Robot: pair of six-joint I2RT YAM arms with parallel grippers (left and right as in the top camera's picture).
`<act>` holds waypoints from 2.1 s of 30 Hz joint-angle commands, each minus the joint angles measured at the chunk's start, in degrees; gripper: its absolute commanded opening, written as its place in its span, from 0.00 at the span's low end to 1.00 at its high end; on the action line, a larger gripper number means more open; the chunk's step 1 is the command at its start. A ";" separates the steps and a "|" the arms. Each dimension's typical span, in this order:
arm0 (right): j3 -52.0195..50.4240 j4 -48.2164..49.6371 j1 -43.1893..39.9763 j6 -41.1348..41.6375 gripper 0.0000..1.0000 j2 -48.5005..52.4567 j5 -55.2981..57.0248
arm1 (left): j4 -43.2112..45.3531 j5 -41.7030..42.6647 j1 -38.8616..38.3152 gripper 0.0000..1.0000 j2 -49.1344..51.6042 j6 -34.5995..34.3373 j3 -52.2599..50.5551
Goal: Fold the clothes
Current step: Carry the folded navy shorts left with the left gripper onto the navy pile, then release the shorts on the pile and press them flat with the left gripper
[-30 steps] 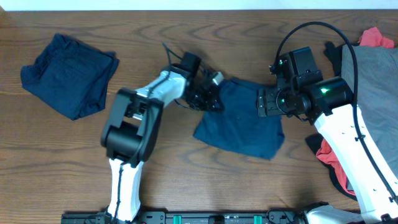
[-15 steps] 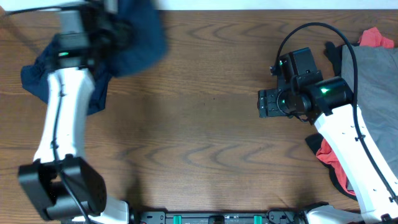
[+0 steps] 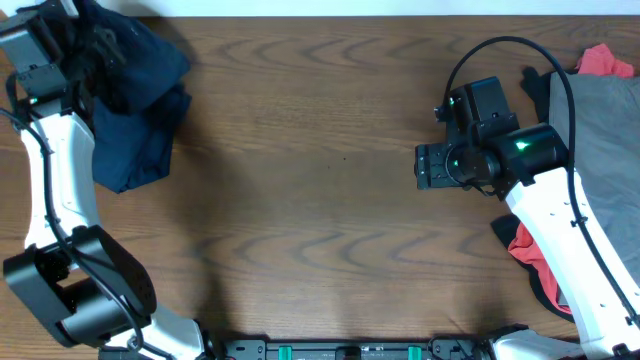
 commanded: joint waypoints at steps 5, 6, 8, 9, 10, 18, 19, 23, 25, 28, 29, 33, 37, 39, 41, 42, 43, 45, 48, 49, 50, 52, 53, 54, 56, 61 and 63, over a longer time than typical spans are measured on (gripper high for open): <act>0.22 -0.26 0.59 1.40 0.78 -1.01 0.81 | 9.53 0.39 0.07 0.06 -0.11 -3.65 0.68; 0.22 -0.37 0.59 1.42 0.78 -1.01 0.81 | 10.84 0.39 0.11 0.06 -0.11 -4.00 0.68; 0.22 -0.72 0.59 1.49 0.77 -1.01 0.81 | 12.72 0.37 0.42 0.06 0.00 -4.13 0.68; 0.22 -0.92 0.61 1.73 0.77 -1.01 0.81 | 12.76 0.35 0.74 0.06 0.02 -4.09 0.68; 0.22 -1.01 0.59 1.81 0.77 -1.01 0.81 | 12.44 0.35 1.03 0.06 0.26 -4.09 0.66; 0.22 -1.40 0.61 2.27 0.77 -1.01 0.55 | 0.17 0.11 7.04 0.06 9.09 -3.87 0.63; 0.22 -1.49 0.59 2.27 0.77 -1.01 0.55 | -2.67 0.42 7.98 0.06 10.67 -3.89 0.63; 0.22 -1.51 0.59 2.23 0.77 -1.01 0.61 | -11.39 4.39 11.10 0.06 14.78 -3.89 0.59; 0.22 -1.29 0.59 2.23 0.77 -1.01 0.61 | -14.67 7.52 12.70 0.06 15.21 -3.89 0.59; 0.22 -1.14 0.59 2.23 0.77 -1.01 0.61 | -17.53 11.98 15.04 0.06 14.80 -3.89 0.61; 0.22 -1.14 0.59 2.23 0.77 -1.01 0.61 | -18.03 13.68 15.87 0.06 14.62 -3.91 0.61; 0.22 -1.11 0.59 2.21 0.78 -1.01 0.68 | -20.09 19.47 18.73 0.06 14.34 -5.25 0.61; 0.22 -1.09 0.59 2.21 0.78 -1.01 1.27 | -20.72 28.11 20.92 0.06 14.25 -5.40 0.61; 0.22 -1.05 0.59 2.21 0.78 -1.01 1.29 | -20.74 30.88 21.44 0.06 13.68 -5.38 0.61; 0.22 -1.07 0.59 2.21 0.78 -1.01 1.29 | -20.76 31.74 21.55 0.06 12.52 -5.33 0.61; 0.22 -1.09 0.59 2.21 0.78 -1.01 1.29 | -20.74 31.74 21.53 0.08 11.76 -5.33 0.61; 0.22 -1.11 0.59 2.21 0.78 -1.01 1.29 | -20.83 31.74 21.53 0.14 11.08 -5.33 0.61; 0.22 -1.14 0.59 2.19 0.78 -1.01 1.29 | -21.86 31.36 21.62 0.43 9.16 -5.38 0.61; 0.22 -1.11 0.59 2.19 0.78 -1.01 1.29 | -26.08 24.28 21.81 0.77 6.01 -7.41 0.61; 0.22 -1.11 0.59 2.16 0.78 -1.01 1.29 | -27.69 21.11 21.86 0.83 4.96 -7.98 0.61; 0.22 -1.09 0.59 2.10 0.78 -1.01 1.29 | -29.55 17.14 21.86 0.88 3.82 -8.61 0.61; 0.22 -1.11 0.59 1.73 0.78 -1.01 1.31 | -32.61 9.92 21.86 0.89 1.68 -9.90 0.61; 0.22 -1.11 0.59 1.73 0.78 -1.01 1.31 | -33.66 7.63 21.86 0.89 0.57 -10.25 0.61; 0.22 -1.11 0.59 1.73 0.78 -1.01 1.31 | -34.40 6.21 21.86 0.90 -0.39 -10.45 0.61; 0.22 -1.09 0.59 1.73 0.78 -1.01 1.31 | -35.41 4.63 21.86 0.90 -2.91 -12.04 0.61; 0.22 -1.05 0.59 1.75 0.78 -1.01 1.29 | -31.34 4.94 20.35 0.93 -9.07 -11.98 0.61; 0.22 -0.87 0.59 1.75 0.78 -1.01 1.29 | -27.87 7.56 19.02 0.91 -9.92 -9.92 0.61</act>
